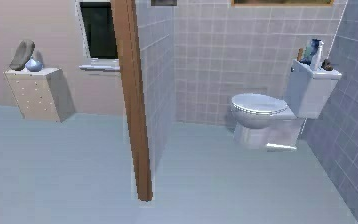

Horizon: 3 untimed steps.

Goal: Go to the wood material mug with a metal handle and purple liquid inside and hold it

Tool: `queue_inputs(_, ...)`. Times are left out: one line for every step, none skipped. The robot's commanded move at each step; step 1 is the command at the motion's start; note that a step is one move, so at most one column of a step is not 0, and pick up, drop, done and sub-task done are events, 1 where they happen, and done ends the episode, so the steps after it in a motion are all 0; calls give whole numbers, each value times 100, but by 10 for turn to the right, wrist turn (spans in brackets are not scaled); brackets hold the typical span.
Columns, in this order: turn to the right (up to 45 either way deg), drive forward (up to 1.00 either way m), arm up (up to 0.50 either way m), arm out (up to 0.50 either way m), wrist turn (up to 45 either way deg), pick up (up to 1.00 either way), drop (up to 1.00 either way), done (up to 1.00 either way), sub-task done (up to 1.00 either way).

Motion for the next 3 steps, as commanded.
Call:
queue_inputs(0, 30, 0, 0, 0, 0, 0, 0, 0)
queue_inputs(-330, 0, 0, 0, 0, 0, 0, 0, 0)
queue_inputs(0, 50, 0, 0, 0, 0, 0, 0, 0)
